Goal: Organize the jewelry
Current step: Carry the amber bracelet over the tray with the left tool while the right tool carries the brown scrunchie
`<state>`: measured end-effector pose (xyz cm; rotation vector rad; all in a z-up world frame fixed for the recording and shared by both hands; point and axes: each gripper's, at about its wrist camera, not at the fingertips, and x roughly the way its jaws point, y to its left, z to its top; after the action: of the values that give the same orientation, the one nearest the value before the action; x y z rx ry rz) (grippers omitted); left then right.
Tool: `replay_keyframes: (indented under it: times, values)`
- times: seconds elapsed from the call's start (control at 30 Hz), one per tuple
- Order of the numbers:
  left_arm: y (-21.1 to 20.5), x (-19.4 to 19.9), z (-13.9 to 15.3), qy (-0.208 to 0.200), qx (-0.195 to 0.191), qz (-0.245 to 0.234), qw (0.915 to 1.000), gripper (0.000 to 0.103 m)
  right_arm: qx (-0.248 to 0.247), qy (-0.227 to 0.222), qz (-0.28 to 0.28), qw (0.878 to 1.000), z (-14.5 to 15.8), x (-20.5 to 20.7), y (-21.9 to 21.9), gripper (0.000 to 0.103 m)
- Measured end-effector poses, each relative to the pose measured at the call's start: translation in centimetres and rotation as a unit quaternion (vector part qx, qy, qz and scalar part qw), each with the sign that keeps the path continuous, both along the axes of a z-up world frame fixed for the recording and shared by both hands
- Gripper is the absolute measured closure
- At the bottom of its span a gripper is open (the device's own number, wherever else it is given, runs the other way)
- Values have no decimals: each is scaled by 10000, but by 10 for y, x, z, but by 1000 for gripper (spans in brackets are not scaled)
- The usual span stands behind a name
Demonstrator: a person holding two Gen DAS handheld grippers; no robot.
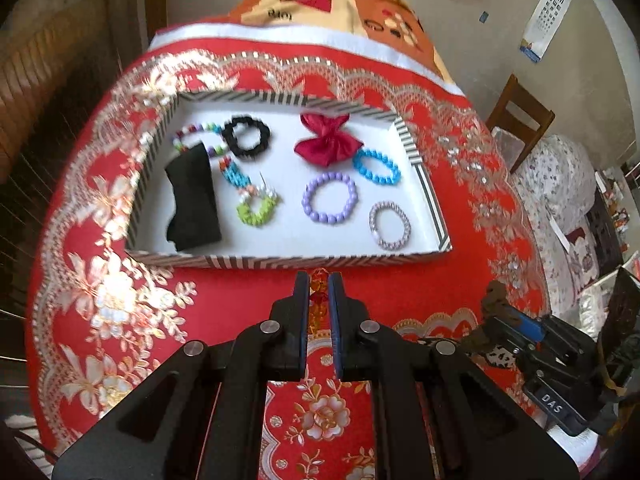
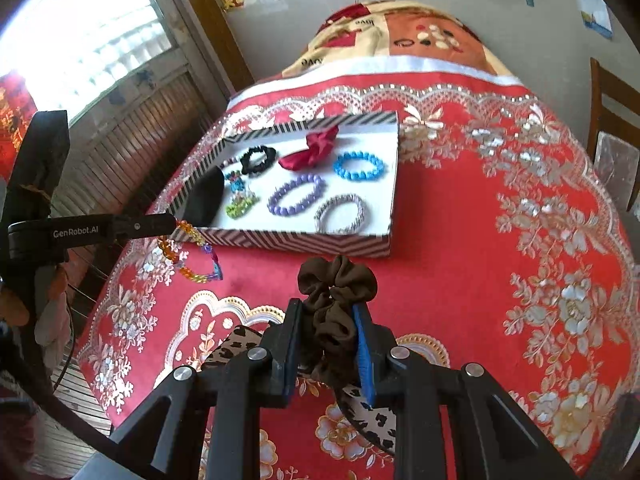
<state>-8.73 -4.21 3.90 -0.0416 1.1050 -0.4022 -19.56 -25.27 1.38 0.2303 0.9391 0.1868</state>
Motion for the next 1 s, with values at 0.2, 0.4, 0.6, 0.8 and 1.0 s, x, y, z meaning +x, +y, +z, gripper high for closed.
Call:
replay_keyframes:
  times: [0.2,0.4,0.6,0.8,1.0]
  values:
    - [-2,-2,18,-266,82,45,9996,95,-42,-209,32,9998,20,-4,-1,80]
    - [-5,-1,28,-415,120,89,9990,95,-56,-327,63,9994,34,-4,-3,80]
    - [-7,2,32,-510,192,120,9984,95,-116,-395,109,9991,43,1,-4,80]
    - [-7,10,33,-556,273,148,9980,95,-139,-455,124,9988,49,9,-6,80]
    - [-7,22,31,-543,319,172,9979,95,-165,-455,179,9987,53,24,-5,80]
